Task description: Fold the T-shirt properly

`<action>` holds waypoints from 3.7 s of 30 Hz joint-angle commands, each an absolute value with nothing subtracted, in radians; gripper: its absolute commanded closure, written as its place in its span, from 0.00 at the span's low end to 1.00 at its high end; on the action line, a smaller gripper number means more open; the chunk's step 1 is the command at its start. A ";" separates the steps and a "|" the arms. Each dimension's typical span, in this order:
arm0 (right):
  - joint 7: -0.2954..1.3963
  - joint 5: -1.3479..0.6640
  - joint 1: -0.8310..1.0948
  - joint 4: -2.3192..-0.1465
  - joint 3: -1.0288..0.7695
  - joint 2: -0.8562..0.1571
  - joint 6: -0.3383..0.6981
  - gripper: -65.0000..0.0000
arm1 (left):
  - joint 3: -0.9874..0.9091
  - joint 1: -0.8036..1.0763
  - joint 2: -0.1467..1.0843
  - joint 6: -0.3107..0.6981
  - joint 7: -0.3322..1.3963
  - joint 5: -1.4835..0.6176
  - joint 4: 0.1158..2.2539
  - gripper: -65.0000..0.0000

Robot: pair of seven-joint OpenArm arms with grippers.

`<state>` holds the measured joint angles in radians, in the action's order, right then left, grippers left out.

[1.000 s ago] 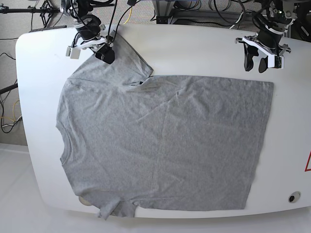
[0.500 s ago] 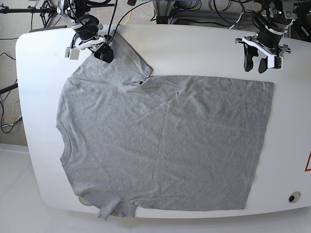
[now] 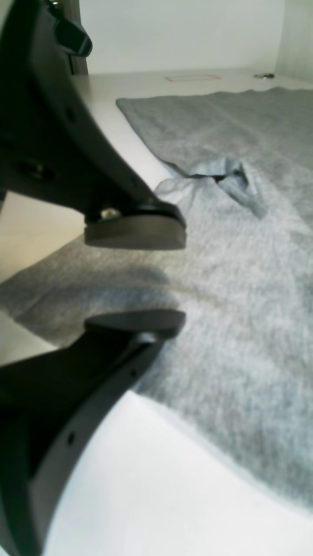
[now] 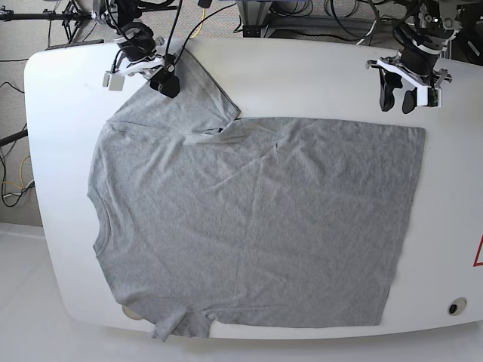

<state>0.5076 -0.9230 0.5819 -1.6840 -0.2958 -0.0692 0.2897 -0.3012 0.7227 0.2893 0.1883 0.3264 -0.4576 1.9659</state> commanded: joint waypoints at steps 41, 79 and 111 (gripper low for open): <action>0.523 -0.921 0.566 -1.698 -0.420 -0.045 0.260 0.62 | -0.303 0.732 0.299 0.194 0.315 -0.465 1.971 0.59; 0.521 -0.811 0.600 -1.711 -0.428 -0.024 0.265 0.55 | -0.302 0.705 0.303 0.203 0.337 -0.470 1.943 0.59; 0.603 -0.839 0.575 -1.675 -0.395 -0.021 0.275 0.75 | -0.301 0.718 0.305 0.211 0.338 -0.464 1.941 0.59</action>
